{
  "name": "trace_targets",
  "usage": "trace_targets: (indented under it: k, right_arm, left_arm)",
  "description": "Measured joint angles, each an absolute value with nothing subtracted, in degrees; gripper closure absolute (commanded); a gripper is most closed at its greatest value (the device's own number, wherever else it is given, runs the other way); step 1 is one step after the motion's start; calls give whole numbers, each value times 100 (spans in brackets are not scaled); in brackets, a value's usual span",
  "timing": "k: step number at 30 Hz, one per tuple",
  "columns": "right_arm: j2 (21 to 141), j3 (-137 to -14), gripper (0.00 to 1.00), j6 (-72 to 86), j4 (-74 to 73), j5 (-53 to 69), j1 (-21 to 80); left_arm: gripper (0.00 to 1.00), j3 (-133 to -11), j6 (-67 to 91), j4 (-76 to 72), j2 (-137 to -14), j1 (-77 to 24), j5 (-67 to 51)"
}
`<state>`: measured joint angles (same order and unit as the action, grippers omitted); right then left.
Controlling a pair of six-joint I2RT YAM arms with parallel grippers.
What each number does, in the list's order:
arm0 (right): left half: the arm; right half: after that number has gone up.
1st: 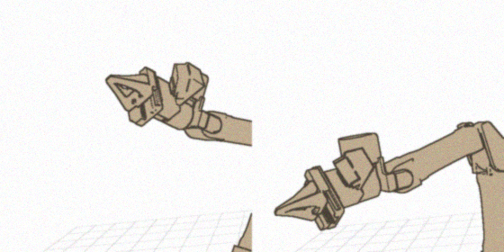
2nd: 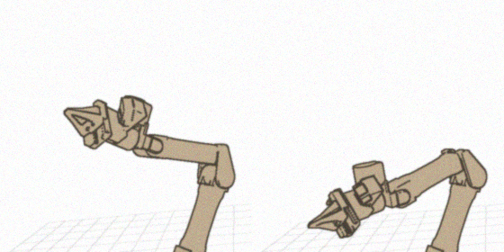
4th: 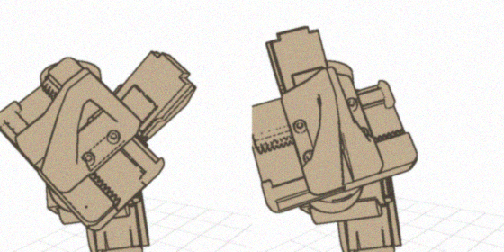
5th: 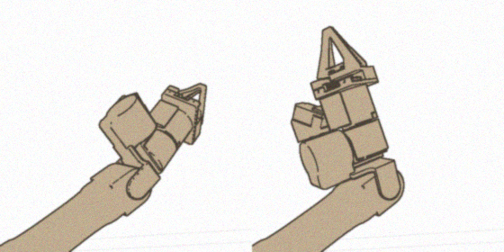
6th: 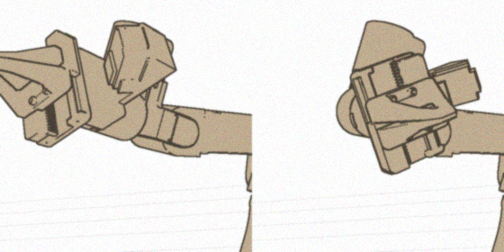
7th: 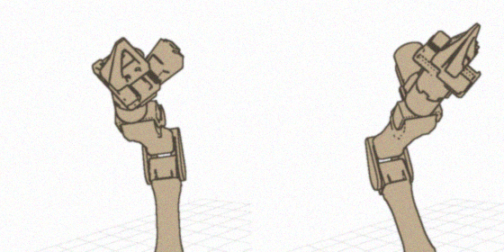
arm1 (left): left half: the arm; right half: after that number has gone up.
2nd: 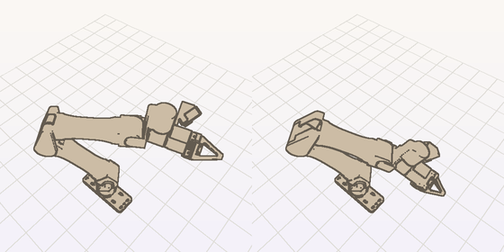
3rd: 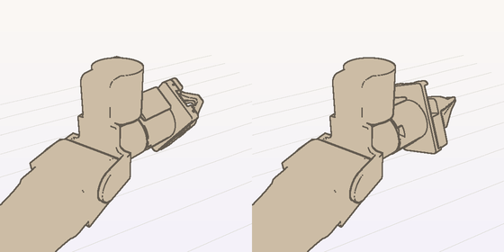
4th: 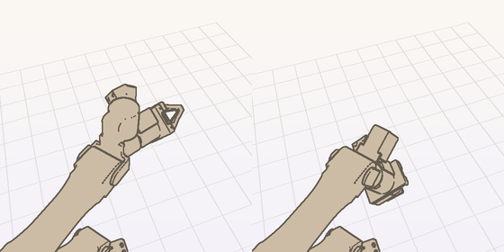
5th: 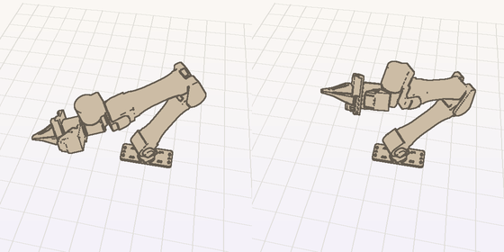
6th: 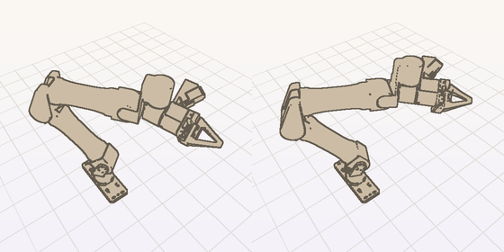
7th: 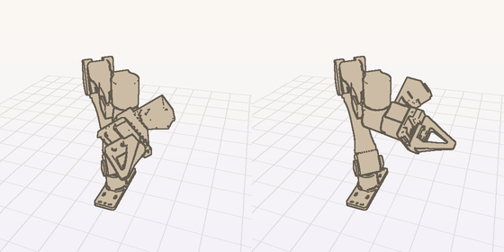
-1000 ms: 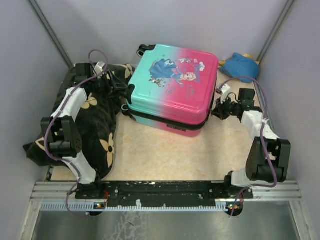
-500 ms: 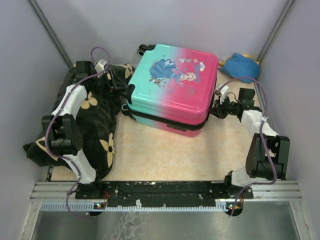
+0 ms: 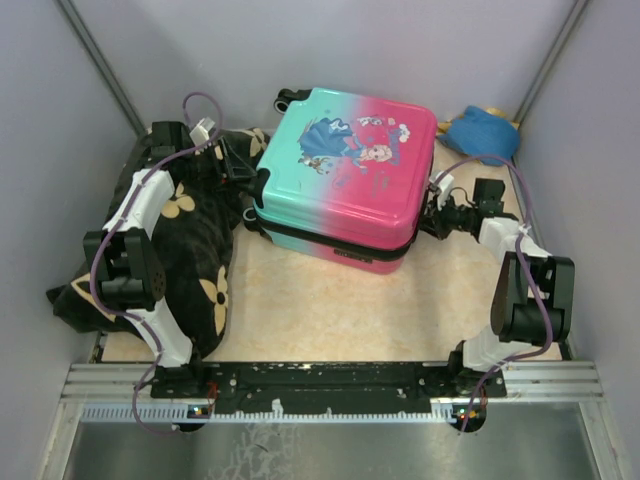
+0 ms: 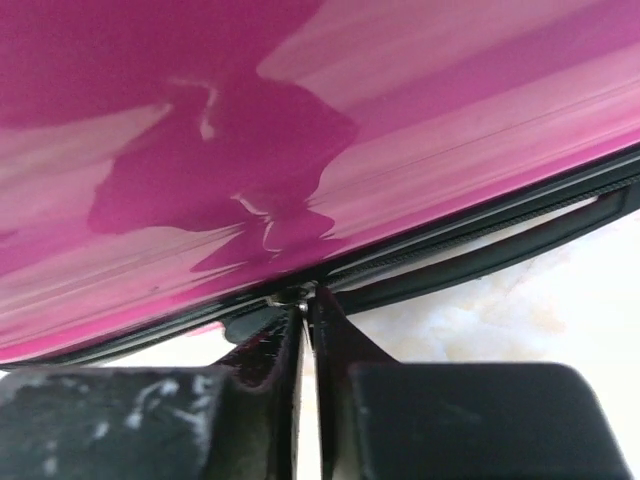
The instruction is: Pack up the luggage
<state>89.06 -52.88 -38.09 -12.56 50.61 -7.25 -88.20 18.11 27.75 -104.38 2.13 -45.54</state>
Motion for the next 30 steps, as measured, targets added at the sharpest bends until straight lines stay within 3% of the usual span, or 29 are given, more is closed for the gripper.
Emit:
trace_targets:
  k: [10, 16, 21, 30]
  right_arm:
    - [8978, -5308, 100, -3332, -766, 4781, -996]
    - [9854, -6178, 100, -2759, -403, 4646, -1081]
    - [9870, -6298, 100, -2923, -637, 4654, -1085]
    - [7972, -4936, 100, -3898, -1706, 4379, -812]
  left_arm:
    - [100, -9024, 1463, 2934, -10541, 200, -4569]
    - [100, -9306, 1155, 3138, -10711, 198, -4635]
    - [100, -9673, 926, 3234, -10978, 185, -4694]
    - [100, -10525, 263, 2921, -11616, -58, -4703]
